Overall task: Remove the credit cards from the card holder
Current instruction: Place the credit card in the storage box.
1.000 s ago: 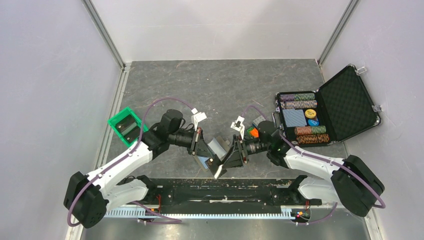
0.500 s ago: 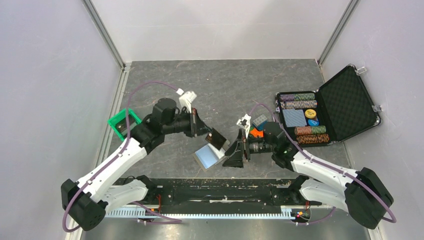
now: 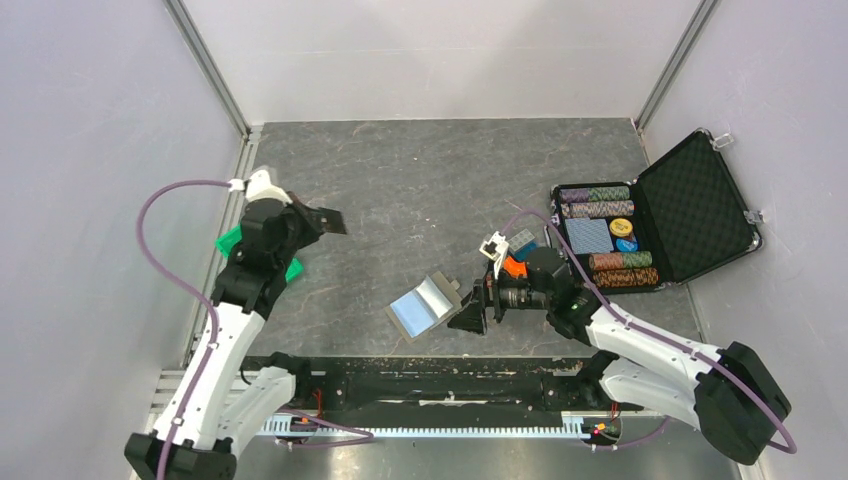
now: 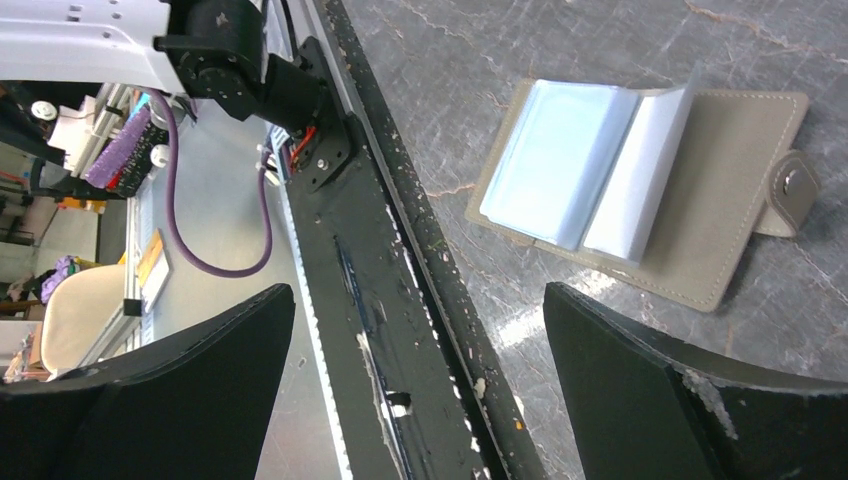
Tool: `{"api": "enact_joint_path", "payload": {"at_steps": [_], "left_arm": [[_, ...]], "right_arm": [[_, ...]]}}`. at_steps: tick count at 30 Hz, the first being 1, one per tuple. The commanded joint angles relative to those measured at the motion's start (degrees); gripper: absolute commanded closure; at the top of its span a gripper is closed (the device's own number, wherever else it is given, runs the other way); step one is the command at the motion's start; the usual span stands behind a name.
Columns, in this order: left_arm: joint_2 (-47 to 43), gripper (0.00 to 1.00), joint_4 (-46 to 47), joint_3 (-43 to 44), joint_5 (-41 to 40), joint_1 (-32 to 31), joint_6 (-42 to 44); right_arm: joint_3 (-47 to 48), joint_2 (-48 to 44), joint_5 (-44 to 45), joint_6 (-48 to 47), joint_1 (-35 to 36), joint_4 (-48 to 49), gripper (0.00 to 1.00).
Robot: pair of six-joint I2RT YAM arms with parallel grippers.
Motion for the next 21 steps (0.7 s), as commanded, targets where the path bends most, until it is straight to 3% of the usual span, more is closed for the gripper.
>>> {"api": "enact_joint_path", "payload": {"at_steps": [1,11,21], "left_arm": [[-2.0,0.98,0.2,-0.8,-10.9,9.1,3.4],[6.7,0.98,0.2,3.3,-7.2,27.2,7.0],[12.9,0.98,2.7,3.2,-8.1,34.4,10.3]], "right_arm": [[-0.3,-1.1,-0.4,-3.2,-0.1,-0.9,0.02],[0.5,-2.4,-0.7,-3.5,-0.1,-3.2,0.02],[1.9,-6.4,-1.6,-2.9,-0.1,-3.8,0.02]]}}
